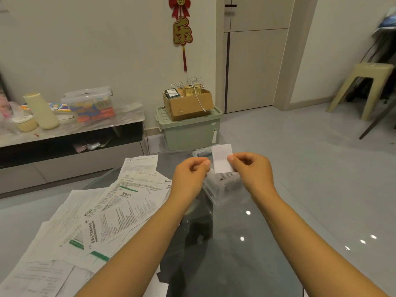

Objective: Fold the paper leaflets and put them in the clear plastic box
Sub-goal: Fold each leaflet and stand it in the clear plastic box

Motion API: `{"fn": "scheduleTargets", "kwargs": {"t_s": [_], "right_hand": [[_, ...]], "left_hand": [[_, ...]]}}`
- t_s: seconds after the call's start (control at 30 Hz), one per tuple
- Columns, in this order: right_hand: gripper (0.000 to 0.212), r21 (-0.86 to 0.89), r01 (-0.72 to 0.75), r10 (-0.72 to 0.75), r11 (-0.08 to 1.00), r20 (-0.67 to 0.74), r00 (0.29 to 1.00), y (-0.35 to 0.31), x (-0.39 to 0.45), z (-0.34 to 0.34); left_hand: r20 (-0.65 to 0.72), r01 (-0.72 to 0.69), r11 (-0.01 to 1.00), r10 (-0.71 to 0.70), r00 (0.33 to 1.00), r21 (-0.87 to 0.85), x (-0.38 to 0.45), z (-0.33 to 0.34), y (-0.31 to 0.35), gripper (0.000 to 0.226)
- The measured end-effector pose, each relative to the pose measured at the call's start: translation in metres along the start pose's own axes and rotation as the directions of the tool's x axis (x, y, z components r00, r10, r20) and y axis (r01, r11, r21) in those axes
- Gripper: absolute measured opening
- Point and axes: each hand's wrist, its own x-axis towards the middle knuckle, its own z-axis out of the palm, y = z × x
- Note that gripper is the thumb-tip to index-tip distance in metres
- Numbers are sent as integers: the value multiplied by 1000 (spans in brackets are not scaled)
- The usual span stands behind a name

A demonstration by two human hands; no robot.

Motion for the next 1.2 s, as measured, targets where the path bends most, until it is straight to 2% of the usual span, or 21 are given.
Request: {"fn": "scheduleTargets", "kwargs": {"t_s": [0.07,0.1,0.17,0.2,0.3,0.43,0.5,0.6,0.77,0.87,0.93,1.1,1.2], "right_hand": [[9,-82,42,-50,996,-93,994,5,14,-5],[13,-125,57,-73,991,-124,990,8,20,-7],[16,-210,90,-124,974,-154,980,13,28,-11],[17,-253,112,-156,961,-160,975,15,31,-12],[21,-376,176,-247,910,-148,958,22,36,-12],[19,-542,254,-360,801,-97,928,32,39,-10],[17,-582,314,-430,750,-67,900,36,41,-7],[16,-607,374,-495,701,-36,868,39,42,-2],[11,-640,407,-508,652,30,861,43,39,4],[18,-719,344,-405,604,94,909,38,40,7],[26,-793,301,-329,530,135,935,35,41,7],[31,-864,279,-181,419,221,958,24,40,-1],[37,-877,295,-84,378,285,955,24,41,-2]], "left_hand": [[45,-157,967,151,987,201,12,7,0,17],[104,-251,918,230,968,307,19,11,-1,20],[286,-434,755,331,899,492,33,16,-4,28],[390,-509,661,336,857,551,39,20,-5,34],[604,-661,449,286,744,601,53,31,-9,56],[699,-744,331,267,664,580,59,42,-16,66],[709,-753,317,264,654,577,63,44,-20,66],[703,-760,318,295,648,567,65,45,-21,77],[661,-751,350,358,659,559,62,41,-29,74],[643,-738,368,364,674,565,60,37,-33,75],[645,-735,372,353,677,568,59,36,-34,78],[640,-724,393,343,687,566,59,35,-36,79],[636,-709,409,322,701,574,58,35,-34,70]]}}
